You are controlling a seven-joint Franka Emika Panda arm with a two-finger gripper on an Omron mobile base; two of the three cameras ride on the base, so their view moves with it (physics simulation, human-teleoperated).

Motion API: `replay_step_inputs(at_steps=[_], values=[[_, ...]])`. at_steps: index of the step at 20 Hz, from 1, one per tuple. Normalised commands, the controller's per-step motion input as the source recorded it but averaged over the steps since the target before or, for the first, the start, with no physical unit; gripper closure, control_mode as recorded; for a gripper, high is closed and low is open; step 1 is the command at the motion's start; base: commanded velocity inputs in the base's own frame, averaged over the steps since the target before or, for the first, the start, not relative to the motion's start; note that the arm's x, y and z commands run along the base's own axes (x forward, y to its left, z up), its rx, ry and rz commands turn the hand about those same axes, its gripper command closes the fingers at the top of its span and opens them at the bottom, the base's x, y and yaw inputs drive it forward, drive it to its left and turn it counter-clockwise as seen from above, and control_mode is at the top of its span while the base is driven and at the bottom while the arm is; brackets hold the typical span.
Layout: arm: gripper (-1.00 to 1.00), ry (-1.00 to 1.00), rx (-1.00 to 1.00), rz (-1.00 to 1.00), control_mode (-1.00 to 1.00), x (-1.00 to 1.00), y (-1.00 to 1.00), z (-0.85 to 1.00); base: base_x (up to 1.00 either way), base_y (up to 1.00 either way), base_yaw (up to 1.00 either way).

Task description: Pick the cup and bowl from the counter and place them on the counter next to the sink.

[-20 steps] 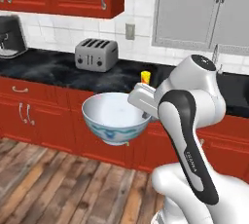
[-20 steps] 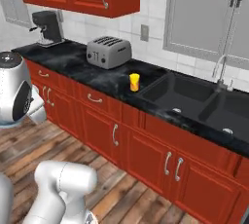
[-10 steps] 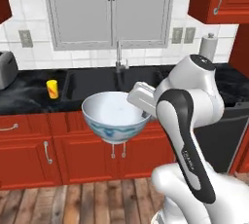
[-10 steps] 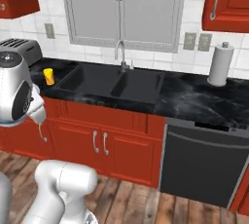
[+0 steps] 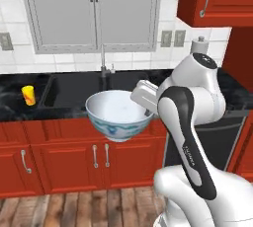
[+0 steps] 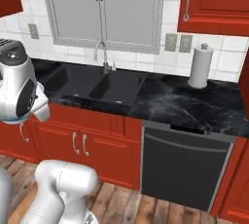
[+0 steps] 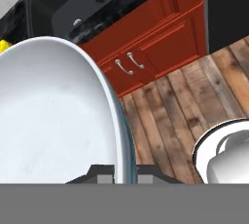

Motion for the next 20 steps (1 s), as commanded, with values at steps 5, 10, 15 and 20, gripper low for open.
replay_step_inputs(at_steps=[5,10,15,20], values=[[1.00,0.00,0.00,0.00,1.00,0.00,0.00,0.00,0.64,-1.00,0.04],[1.00,0.00,0.00,0.00,1.00,0.00,0.00,0.00,0.43,-0.96,0.00],[1.00,0.00,0.00,0.00,1.00,0.00,0.00,0.00,0.30,-0.56,-0.13],[1.00,0.00,0.00,0.00,1.00,0.00,0.00,0.00,0.46,-0.21,-0.26]])
